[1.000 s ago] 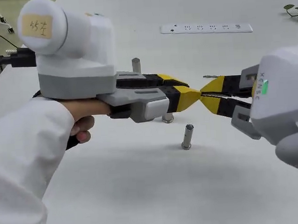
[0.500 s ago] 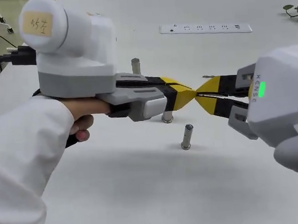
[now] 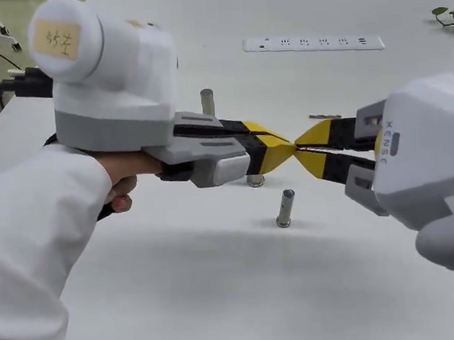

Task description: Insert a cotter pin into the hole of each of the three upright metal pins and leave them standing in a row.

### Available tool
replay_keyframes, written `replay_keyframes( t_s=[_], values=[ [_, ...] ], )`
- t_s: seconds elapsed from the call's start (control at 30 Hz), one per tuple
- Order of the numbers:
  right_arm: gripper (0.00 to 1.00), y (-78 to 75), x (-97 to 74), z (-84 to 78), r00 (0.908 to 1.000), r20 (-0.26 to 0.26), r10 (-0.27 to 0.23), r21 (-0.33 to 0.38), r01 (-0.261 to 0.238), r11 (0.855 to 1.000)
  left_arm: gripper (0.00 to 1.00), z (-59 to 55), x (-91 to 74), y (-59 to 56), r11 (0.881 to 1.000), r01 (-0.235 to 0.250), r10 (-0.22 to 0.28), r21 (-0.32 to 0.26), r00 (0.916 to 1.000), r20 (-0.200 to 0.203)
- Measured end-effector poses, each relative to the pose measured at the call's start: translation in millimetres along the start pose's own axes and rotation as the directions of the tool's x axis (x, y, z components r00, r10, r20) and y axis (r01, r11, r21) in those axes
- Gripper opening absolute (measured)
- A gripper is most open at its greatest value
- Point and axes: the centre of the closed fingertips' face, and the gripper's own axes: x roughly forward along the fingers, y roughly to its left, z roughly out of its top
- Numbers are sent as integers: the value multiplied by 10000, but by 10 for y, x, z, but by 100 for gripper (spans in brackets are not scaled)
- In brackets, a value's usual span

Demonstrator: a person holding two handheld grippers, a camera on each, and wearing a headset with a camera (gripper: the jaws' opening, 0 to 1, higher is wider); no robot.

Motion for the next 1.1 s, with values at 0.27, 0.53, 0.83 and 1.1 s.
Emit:
replay_keyframes(
  t_s=[0.27, 0.53, 0.83, 1.1],
  values=[
    [0, 22, 5, -4, 9999, 47, 159, -248, -158, 9996, 0, -21, 4, -1, 9999, -91, 89, -98, 9998, -156],
    [1, 73, 25, -37, 9988, 91, 485, 318, -487, 9983, 0, -75, 13, -28, 10000, 7, -9, -66, 9994, -352],
    [11, 146, 33, -152, 9939, 275, 1072, 1948, -1105, 9746, 0, -116, -27, -25, 9996, -36, 52, 295, 9986, -518],
    [16, 154, 22, -245, 9700, 1295, 2059, 4260, -2420, 8717, 0, -108, -89, -48, 9949, 73, -22, 1008, 9987, -502]
  ],
)
